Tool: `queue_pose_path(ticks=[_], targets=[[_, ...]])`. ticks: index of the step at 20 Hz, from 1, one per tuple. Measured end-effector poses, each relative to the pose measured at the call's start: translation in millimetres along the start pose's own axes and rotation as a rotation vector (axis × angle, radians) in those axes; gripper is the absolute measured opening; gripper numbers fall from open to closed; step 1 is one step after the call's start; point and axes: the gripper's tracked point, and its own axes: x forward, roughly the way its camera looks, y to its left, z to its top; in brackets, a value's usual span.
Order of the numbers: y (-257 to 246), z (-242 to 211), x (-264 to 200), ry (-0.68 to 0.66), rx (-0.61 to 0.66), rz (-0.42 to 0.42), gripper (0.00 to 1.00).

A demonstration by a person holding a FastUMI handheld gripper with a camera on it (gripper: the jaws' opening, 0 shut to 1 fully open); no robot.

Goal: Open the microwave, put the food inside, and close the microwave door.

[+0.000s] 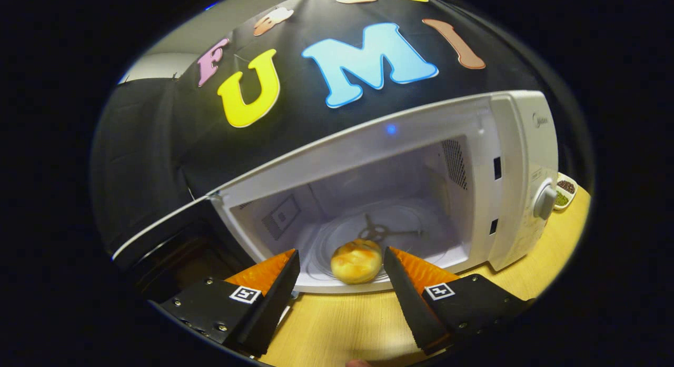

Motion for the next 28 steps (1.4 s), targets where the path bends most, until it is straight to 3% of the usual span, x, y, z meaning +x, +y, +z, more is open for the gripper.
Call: queue_pose_path(ticks=[10, 17, 28], targets=[[85, 45, -126, -0.107, -0.114, 0.133, 0.97], [166, 21, -197, -0.103, -0.22, 0.29, 0.97], [310, -30, -267, -0.08, -0.321, 0.587, 0.97]])
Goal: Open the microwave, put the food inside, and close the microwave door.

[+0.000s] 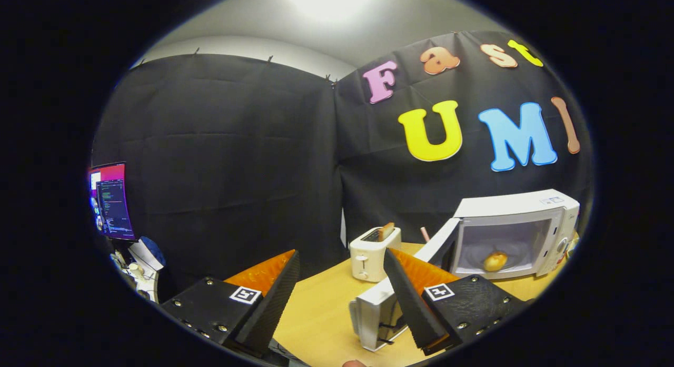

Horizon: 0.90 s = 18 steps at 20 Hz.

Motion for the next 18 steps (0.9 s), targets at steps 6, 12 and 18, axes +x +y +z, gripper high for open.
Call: queue_pose_path(ticks=[6, 12, 18], targets=[[57, -43, 17, 0.098, -0.004, 0.104, 0.97], [53, -95, 38, 0.223, -0.019, 0.096, 0.96], [13, -117, 45, 0.288, -0.017, -0.033, 0.4]])
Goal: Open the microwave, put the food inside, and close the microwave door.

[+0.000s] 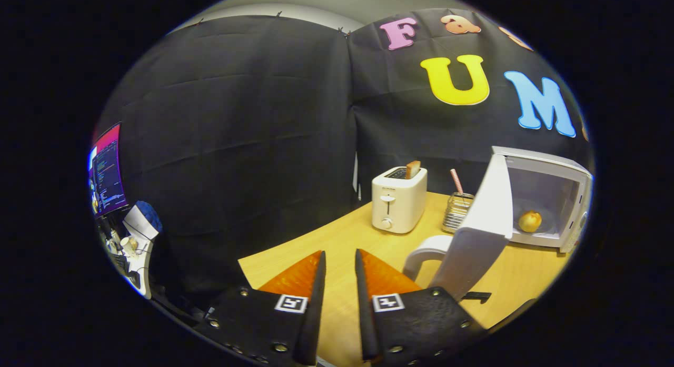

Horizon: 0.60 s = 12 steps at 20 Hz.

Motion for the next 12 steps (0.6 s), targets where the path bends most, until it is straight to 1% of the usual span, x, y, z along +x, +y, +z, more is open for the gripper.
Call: queue_pose_path(ticks=[1, 2, 4, 7, 10, 12], targets=[[-14, 1, 0, -0.002, 0.001, -0.052, 0.21], [-24, 3, -3, -0.005, 0.018, -0.071, 0.07], [-21, -4, 1, 0.015, 0.058, -0.053, 0.01], [-27, -3, -12, 0.011, 0.03, -0.073, 0.01], [-32, -6, -21, 0.018, 0.039, -0.069, 0.01], [-38, -8, -30, 0.019, 0.03, -0.082, 0.01]])
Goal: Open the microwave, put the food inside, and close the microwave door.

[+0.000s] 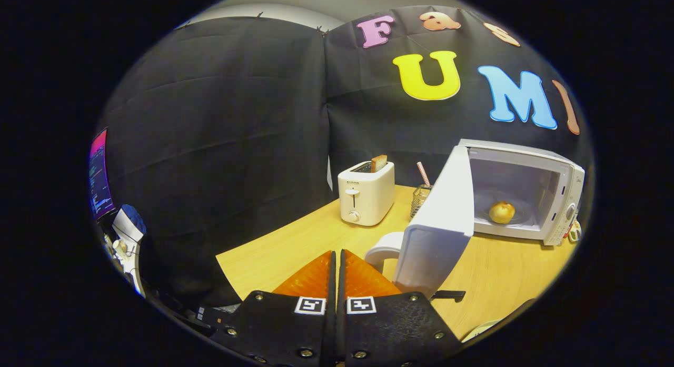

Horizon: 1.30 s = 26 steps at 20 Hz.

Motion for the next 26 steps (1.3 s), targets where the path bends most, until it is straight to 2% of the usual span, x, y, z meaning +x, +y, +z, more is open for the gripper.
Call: queue_pose_path(ticks=[6, 12, 26], targets=[[-25, -10, -30, 0.006, -0.004, -0.039, 0.01], [-72, -17, -48, 0.019, 0.014, -0.129, 0.01], [-199, -11, -58, 0.03, 0.082, -0.306, 0.01]])
